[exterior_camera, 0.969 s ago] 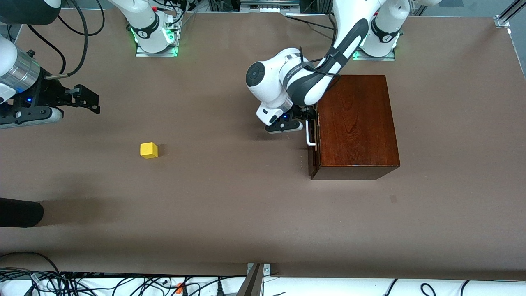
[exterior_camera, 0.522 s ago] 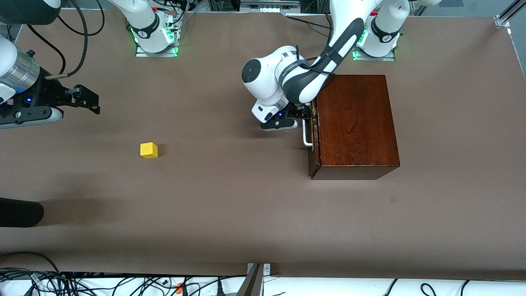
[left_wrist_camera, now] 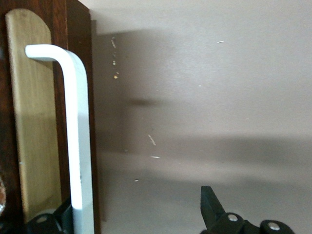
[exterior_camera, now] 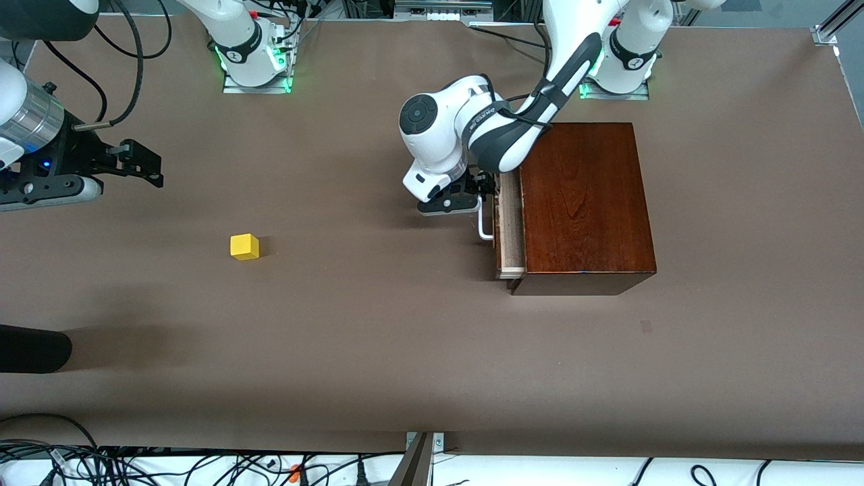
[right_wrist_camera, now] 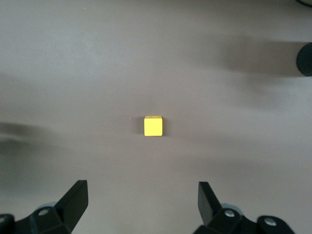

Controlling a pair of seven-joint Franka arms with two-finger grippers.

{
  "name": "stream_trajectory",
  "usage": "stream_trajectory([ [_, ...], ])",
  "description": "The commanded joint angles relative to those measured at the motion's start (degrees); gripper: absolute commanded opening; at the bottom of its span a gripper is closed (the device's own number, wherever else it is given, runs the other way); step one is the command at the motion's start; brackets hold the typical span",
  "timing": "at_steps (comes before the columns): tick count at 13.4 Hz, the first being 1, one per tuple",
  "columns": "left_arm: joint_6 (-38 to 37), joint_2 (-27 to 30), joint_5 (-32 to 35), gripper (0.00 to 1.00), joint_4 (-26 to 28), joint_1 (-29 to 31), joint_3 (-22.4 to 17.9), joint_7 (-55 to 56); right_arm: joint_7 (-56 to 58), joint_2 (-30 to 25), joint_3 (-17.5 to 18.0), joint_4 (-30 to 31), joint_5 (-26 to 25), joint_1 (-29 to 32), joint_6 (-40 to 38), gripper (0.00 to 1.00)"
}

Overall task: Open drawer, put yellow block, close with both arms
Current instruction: 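Pull the drawer open by its handle with the left gripper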

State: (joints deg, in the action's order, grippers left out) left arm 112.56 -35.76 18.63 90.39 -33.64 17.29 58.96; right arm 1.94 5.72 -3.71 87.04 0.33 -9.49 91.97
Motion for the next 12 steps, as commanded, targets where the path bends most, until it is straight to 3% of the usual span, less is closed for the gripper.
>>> stream_trajectory([
  [1, 6.4, -2.5, -5.4, 1.00, -2.8, -2.3, 1.1, 0.7, -0.3, 0.8, -0.1, -1.6, 0.9, 0.3, -0.6, 1.00],
  [6, 7.1, -3.5, -5.9, 1.00, -6.8, -2.6, 1.1, 0.6, -0.3, 0.8, -0.1, -1.6, 0.9, 0.3, -0.5, 1.00],
  [12, 7.2, -3.6, -5.6, 1.00, -6.6, -3.3, 1.0, 0.6, -0.4, 0.8, 0.0, -1.6, 1.0, 0.3, -0.4, 1.00],
])
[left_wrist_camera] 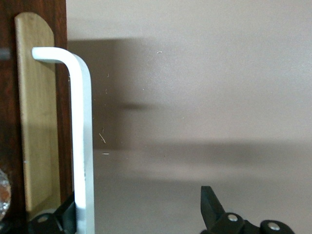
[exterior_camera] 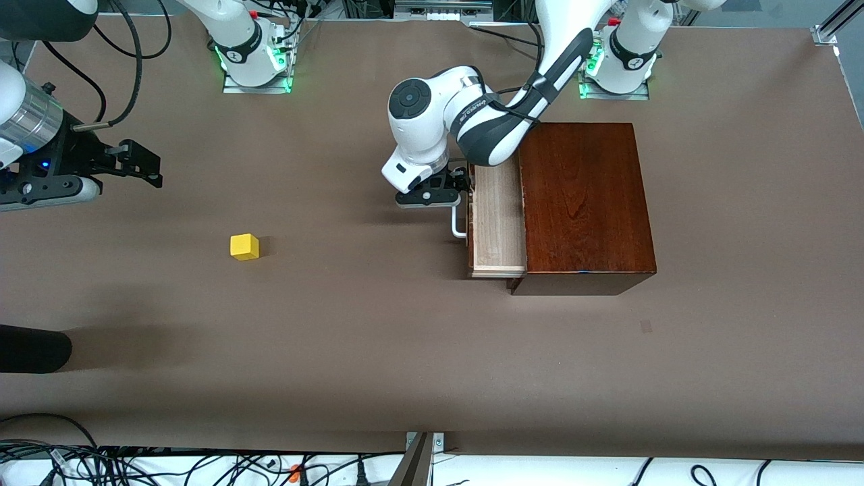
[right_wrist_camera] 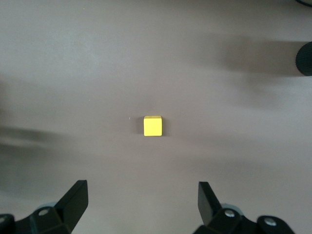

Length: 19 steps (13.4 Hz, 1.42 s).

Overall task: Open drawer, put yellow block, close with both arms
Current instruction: 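Pull the drawer open by its handle with the left gripper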

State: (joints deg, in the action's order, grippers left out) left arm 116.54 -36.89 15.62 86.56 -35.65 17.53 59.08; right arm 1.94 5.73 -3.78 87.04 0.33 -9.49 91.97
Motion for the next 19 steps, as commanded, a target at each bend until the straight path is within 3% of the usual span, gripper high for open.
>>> stream_trajectory([
  [1, 3.3, -2.5, -2.7, 1.00, -2.8, -1.5, 0.8, 0.5, -0.4, 0.8, 0.1, -1.6, 1.0, 0.2, -0.4, 1.00],
  [7, -2.5, -1.3, -1.0, 1.00, -3.3, -3.1, 0.4, 0.2, -0.3, 0.8, 0.1, -1.7, 1.0, 0.3, -0.4, 1.00],
  [13, -15.2, -0.4, 4.1, 1.00, -10.3, -3.9, 1.0, -0.3, -0.3, 0.8, 0.1, -1.6, 1.1, 0.3, -0.4, 1.00],
  [16, -24.0, 4.2, 3.6, 1.00, -15.0, -2.8, 0.5, -0.7, -0.3, 0.8, 0.1, -1.6, 1.1, 0.3, -0.3, 1.00],
  [19, -28.6, 9.5, 3.3, 1.00, -15.3, 2.8, 0.4, -8.5, -0.3, 0.8, 0.1, -1.6, 1.1, 0.4, -0.4, 1.00],
])
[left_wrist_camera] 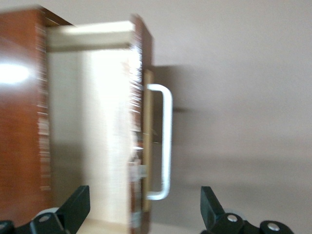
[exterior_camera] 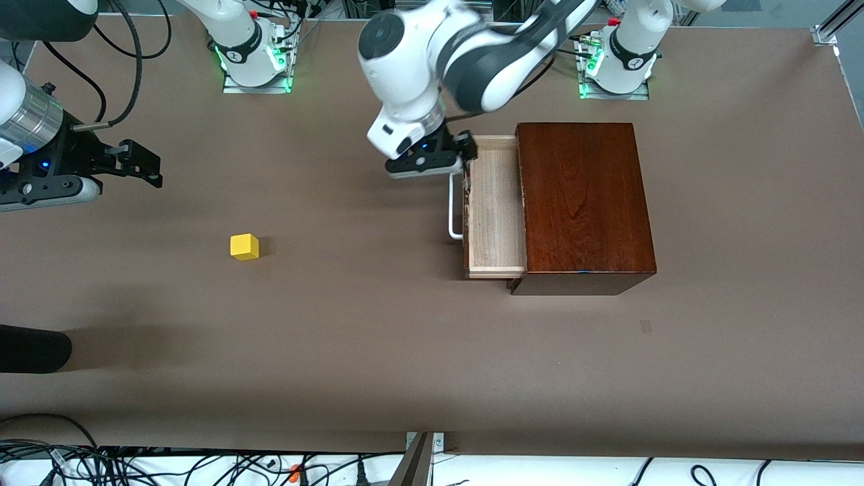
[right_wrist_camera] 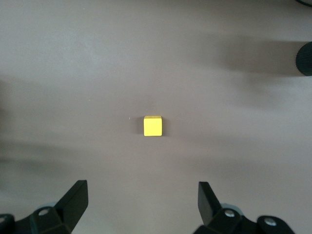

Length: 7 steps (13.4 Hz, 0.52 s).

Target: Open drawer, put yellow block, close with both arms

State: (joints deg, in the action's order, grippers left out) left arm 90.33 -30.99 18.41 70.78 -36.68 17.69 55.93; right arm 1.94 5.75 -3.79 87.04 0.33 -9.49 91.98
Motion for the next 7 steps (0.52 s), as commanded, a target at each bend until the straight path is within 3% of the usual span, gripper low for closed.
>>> stream_trajectory([
  [1, -3.0, 5.0, 0.3, 1.00, 0.5, 6.1, 0.2, -7.3, -0.3, 0.8, 0.1, -1.6, 1.1, 0.3, -0.3, 1.00],
  [3, -5.5, 6.7, 0.0, 1.00, 0.5, 10.3, 0.7, -9.1, -0.2, 0.8, 0.1, -1.6, 1.1, 0.3, -0.4, 1.00],
  [7, -7.7, 9.5, -5.6, 1.00, 0.5, 21.6, 0.8, -26.0, 0.1, 0.8, 0.2, -1.6, 0.9, 0.2, -1.3, 1.00],
])
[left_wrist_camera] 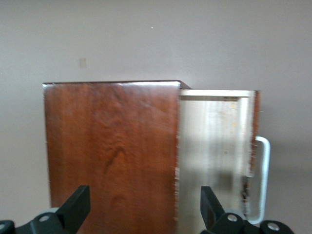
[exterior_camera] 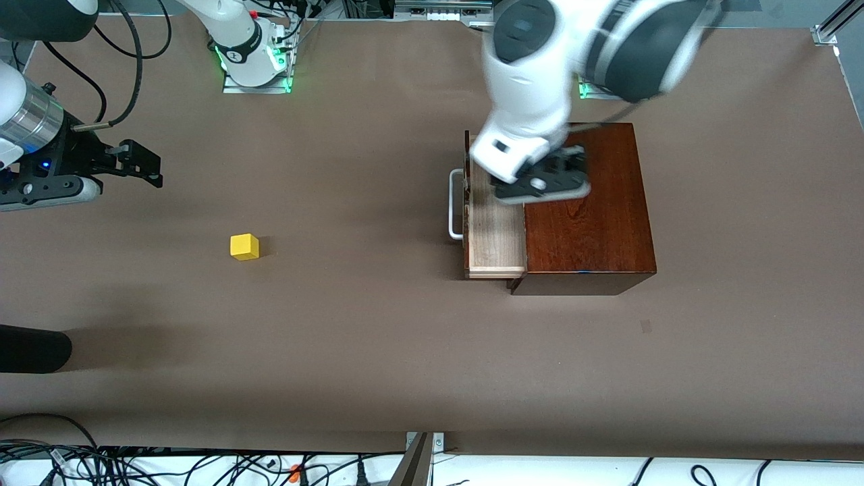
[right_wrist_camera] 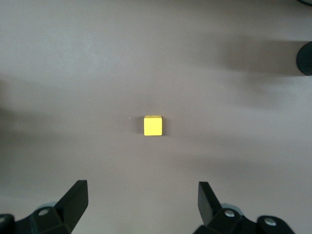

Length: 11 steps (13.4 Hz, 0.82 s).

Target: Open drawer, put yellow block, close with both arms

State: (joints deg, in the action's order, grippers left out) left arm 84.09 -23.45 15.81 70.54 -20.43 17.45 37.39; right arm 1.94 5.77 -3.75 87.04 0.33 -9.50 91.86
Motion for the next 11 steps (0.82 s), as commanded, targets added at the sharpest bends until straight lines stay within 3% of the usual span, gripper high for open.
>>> stream_trajectory([
  [1, -1.9, 2.2, -4.3, 1.00, 0.7, 8.4, 1.1, -11.9, 0.1, 0.7, 0.1, -1.6, 0.9, 0.2, -1.2, 1.00],
  [5, -1.5, 6.1, -9.9, 1.00, 3.2, 15.6, -1.1, -19.6, 0.2, 0.6, 0.1, -1.4, 0.8, 0.2, -1.2, 1.00],
  [7, -0.3, 10.1, -13.8, 1.00, 7.3, 15.3, -7.3, -27.7, 0.0, 0.6, 0.1, -1.3, 0.5, 0.2, -4.5, 1.00],
  [9, 3.7, 15.0, -17.8, 1.00, 14.9, 15.3, -12.9, -36.2, 0.0, 0.6, 0.1, -1.3, 0.1, 0.1, -6.3, 1.00],
  [11, 11.2, 21.1, -17.6, 1.00, 23.9, 15.3, -15.3, -39.4, 0.0, 0.7, 0.1, -1.4, 0.3, 0.1, -5.8, 1.00],
])
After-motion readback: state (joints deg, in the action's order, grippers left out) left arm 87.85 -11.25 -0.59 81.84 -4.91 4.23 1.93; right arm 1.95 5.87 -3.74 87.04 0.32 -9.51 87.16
